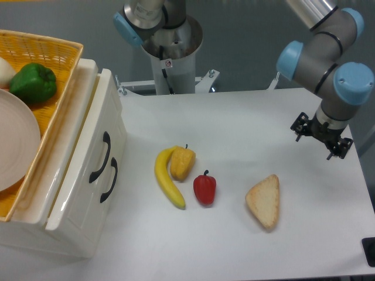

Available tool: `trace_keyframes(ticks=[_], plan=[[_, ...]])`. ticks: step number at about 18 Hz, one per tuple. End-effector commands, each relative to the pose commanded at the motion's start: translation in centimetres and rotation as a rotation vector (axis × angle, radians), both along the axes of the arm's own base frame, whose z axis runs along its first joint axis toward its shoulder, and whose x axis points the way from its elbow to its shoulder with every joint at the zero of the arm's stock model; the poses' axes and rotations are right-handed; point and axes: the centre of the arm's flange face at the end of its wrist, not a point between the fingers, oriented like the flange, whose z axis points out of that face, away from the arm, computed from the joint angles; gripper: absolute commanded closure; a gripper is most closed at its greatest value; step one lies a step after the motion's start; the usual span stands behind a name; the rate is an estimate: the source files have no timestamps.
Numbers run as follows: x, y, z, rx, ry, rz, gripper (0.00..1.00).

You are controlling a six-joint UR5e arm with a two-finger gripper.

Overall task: Slide the top white drawer open
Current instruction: 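Move the gripper from its start pose toward the white drawer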

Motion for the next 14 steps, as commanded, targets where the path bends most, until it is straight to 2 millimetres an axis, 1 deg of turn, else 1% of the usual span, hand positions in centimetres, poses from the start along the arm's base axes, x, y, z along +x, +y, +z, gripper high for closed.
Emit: trace_keyframes(ticks=[1,3,4,5,7,9,14], plan=[[0.5,0.7,0.1,-0.003,0.002,0.026,0.0],[1.2,1.3,1.7,0.009,0.025,0.08,0.0],[2.1,2.4,2.6,0.015,0.035,0.091,0.0],[3.2,3.7,2.9,0.014,0.037,0.109,0.0],[4.7,5.3,2.9,0.009,0.031,0.144,0.0],[6.2,6.1,3.5,0.005,0.02,0.168,0.0],[9.7,8.7,3.3,-0.021,-0.042,0.192,0.0]])
